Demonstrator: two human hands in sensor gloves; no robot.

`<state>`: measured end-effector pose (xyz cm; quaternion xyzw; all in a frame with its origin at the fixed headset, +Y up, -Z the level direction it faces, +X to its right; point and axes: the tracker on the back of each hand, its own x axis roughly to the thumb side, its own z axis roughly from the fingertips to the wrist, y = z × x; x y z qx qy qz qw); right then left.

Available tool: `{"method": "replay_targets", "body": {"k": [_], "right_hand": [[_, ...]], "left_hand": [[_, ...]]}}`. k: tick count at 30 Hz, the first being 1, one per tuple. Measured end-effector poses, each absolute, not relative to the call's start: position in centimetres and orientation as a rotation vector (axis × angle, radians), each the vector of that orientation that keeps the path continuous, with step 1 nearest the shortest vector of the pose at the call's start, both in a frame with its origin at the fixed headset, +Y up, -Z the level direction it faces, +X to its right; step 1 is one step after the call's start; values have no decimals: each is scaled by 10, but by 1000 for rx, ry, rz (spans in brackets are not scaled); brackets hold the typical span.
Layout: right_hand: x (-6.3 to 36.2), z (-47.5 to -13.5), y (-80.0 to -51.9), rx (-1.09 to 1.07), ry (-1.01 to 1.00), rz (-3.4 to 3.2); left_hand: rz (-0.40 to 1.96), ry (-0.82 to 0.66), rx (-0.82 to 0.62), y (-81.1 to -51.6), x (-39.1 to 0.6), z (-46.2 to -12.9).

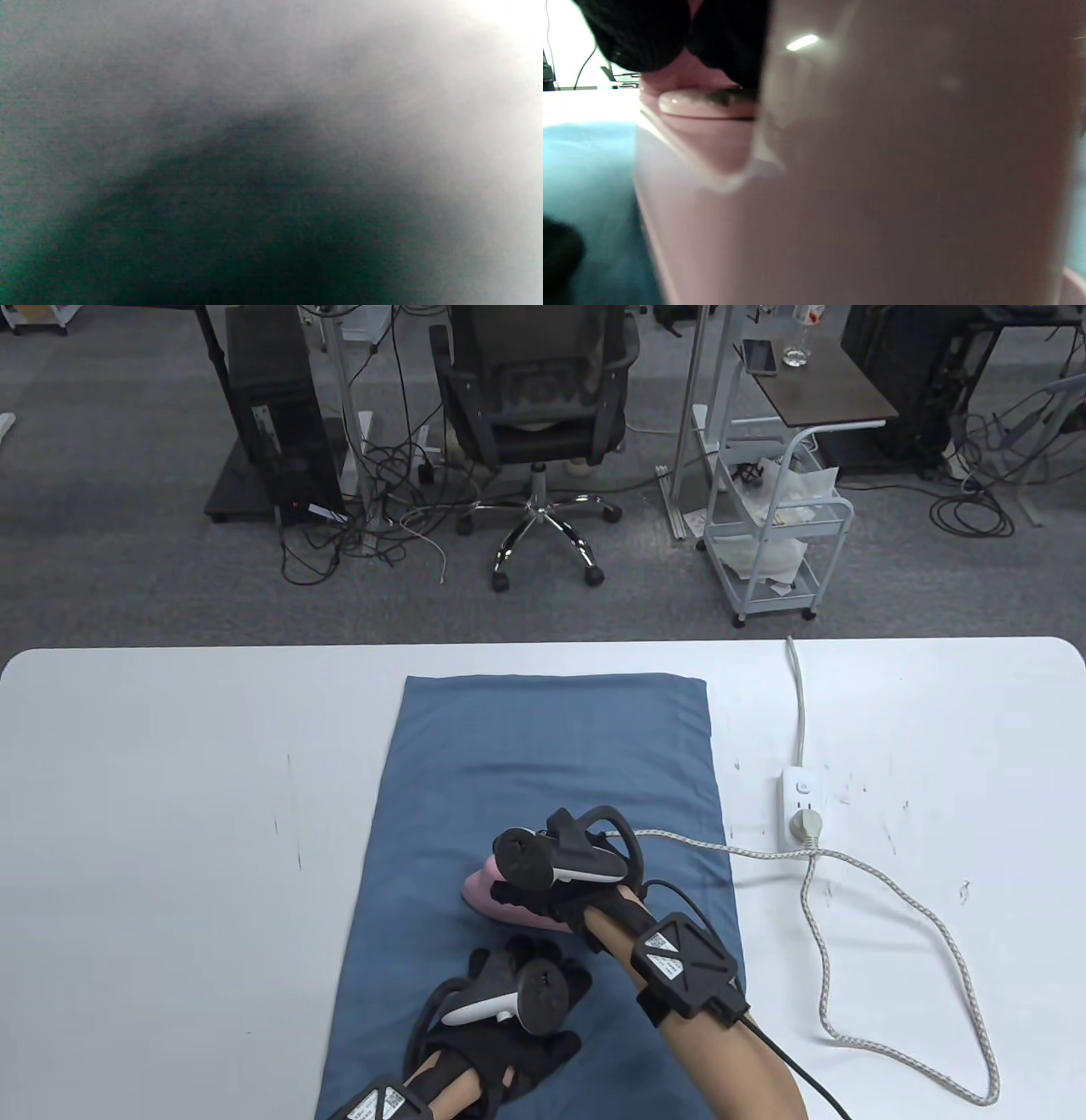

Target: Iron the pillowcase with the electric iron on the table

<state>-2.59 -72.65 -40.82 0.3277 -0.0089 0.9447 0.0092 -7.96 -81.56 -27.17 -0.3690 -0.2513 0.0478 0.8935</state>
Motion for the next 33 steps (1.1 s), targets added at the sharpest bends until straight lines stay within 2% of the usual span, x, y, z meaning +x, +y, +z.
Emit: {"method": "replay_targets", "body": {"k": [4,9,16,24,33], "right_hand": [[-55,-430,-728,962,-46,2965],[-75,-471,-728,714,-49,3036],[-75,-478,-728,628,-31,3104],[-44,-467,-726,529,-33,3190],[21,-450,-727,395,-74,3274]], "left_hand": [[101,-521,-768,-816,-79,-273],[101,-522,-769,-816,-80,-272],[101,-523,-769,-816,-79,-272],[99,-524,-768,-816,-79,-271],[96,-523,-768,-816,-79,-271]]}}
